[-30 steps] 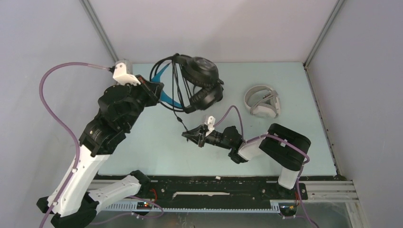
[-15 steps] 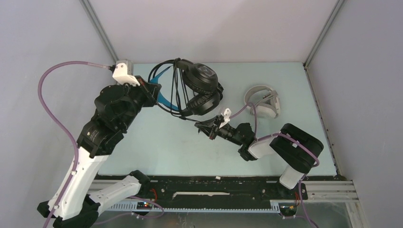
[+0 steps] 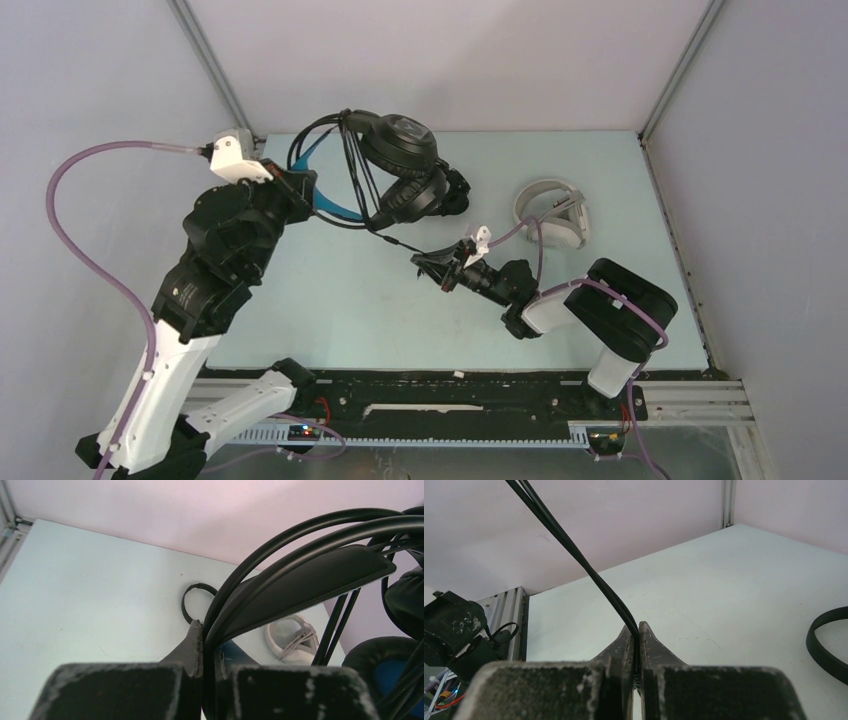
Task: Wrap the headphones
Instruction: Wrap the headphones cable around the headphones, then place the headphones at the center of the board.
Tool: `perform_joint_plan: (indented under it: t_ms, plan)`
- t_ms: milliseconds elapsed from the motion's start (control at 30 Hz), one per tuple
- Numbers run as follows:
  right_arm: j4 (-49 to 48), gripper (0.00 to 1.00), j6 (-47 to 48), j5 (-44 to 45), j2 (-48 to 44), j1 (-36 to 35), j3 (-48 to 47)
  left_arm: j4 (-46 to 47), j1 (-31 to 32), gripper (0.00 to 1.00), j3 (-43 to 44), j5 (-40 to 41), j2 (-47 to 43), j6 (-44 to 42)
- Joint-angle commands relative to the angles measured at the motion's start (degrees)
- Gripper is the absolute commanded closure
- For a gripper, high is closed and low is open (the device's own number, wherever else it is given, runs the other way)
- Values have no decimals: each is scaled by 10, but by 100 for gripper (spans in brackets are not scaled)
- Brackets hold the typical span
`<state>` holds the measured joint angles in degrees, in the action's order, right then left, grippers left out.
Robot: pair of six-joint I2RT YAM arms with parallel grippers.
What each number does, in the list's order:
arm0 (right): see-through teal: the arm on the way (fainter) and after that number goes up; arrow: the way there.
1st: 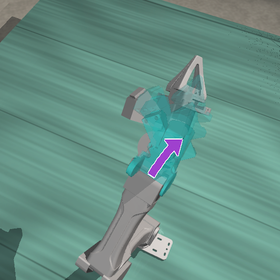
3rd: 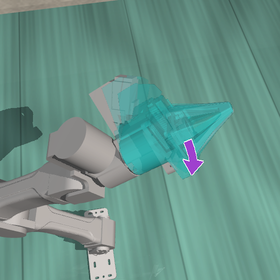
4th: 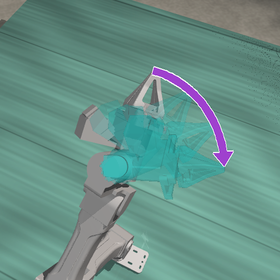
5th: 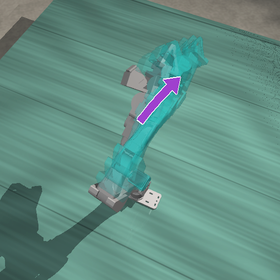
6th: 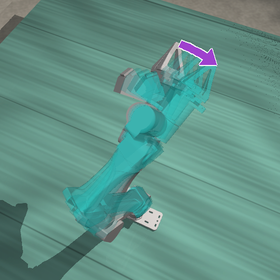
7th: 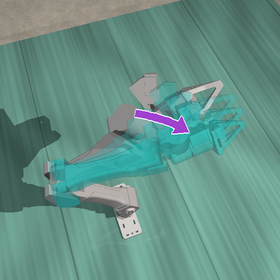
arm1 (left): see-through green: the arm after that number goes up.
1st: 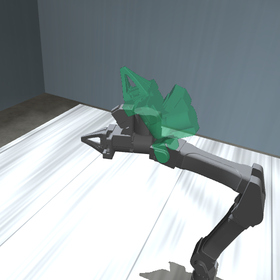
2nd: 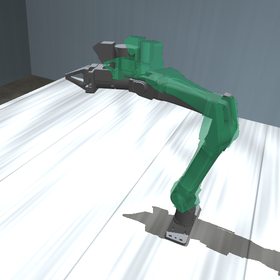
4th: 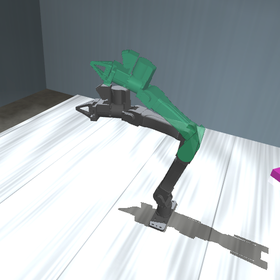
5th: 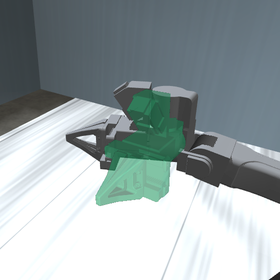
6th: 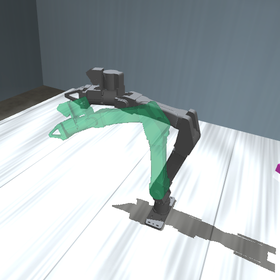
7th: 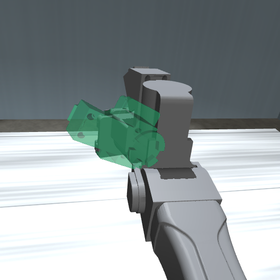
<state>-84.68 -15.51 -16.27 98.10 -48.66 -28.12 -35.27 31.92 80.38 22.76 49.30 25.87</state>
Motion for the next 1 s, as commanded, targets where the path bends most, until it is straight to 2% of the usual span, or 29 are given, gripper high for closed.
perform_joint_plan:
  t_ms: [0, 133, 233, 400, 600, 733, 800, 867, 967]
  plan:
    - [12, 100, 1, 26, 13, 5, 12, 94, -7, 100, 37, 35, -25, 50]
    - [12, 100, 4, 24, 11, 7, 11, 110, -8, 100, 30, -62, -25, 19]
    - [23, 100, -3, 15, -8, 24, 11, 79, -9, 100, 39, -137, -18, -47]
    - [123, 100, -36, 1, -74, 70, 9, 14, -12, 100, 38, -275, -13, -163]
    - [333, 100, -61, -58, -173, 121, -25, -69, -13, 100, -2, -297, -6, -289]
    - [501, 100, -91, -175, -228, 161, -83, -104, -12, 100, -52, -342, -4, -399]
    - [637, 100, -70, -201, -245, 157, -131, -110, -12, 100, -89, -377, -8, -469]
    - [755, 100, -87, -192, -254, 151, -173, -120, -12, 100, -130, -416, -8, -555]
    - [854, 100, -139, -215, -270, 143, -203, -141, -12, 100, -162, -401, 12, -633]
